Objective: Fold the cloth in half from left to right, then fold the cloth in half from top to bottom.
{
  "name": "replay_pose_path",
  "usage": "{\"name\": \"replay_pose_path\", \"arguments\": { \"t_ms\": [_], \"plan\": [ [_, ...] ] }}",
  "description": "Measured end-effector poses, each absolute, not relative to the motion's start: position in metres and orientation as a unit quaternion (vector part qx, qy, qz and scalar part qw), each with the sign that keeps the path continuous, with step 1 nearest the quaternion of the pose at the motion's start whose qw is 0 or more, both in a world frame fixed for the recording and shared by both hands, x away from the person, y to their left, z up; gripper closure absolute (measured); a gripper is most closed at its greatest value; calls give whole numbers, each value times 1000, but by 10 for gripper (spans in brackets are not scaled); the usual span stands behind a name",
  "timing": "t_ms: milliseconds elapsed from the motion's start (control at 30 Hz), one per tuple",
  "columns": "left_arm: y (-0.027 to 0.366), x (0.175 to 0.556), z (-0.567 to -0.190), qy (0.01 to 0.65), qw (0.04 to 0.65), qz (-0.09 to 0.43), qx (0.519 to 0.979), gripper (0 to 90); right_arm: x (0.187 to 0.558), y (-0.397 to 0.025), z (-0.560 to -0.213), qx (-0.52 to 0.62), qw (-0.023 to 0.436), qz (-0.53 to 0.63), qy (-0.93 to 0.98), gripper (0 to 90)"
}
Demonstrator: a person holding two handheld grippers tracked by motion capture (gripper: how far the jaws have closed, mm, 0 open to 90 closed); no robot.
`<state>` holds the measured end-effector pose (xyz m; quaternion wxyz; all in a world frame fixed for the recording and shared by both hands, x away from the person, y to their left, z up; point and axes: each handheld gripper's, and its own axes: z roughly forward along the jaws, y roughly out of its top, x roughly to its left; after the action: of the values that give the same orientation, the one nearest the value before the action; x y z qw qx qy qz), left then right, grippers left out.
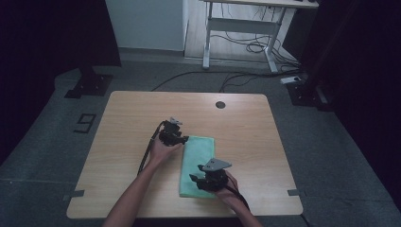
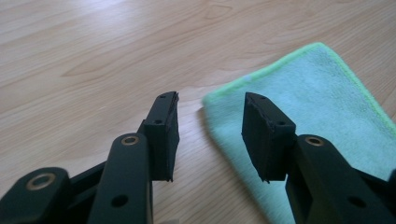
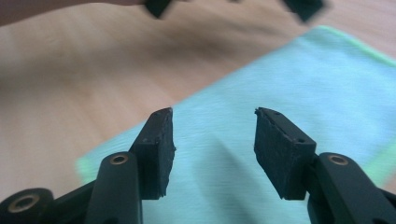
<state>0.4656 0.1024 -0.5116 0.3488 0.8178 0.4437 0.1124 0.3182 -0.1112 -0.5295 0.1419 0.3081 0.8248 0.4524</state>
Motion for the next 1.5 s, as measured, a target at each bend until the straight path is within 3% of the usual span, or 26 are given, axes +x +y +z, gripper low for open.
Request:
{"name": "replay_pose_path", "arguments": {
  "t_ms": [300, 733, 1500],
  "plan": [
    [124, 462, -514, 443, 369, 96, 811, 533, 352, -134, -530, 360, 152, 443, 807, 454],
    [126, 460, -511, 435, 374, 102, 813, 521, 388, -142, -529, 393, 157, 438, 793, 437],
    [96, 477, -526, 427, 370, 96, 819, 500, 446, -160, -538, 443, 163, 424, 773, 452]
  ]
}}
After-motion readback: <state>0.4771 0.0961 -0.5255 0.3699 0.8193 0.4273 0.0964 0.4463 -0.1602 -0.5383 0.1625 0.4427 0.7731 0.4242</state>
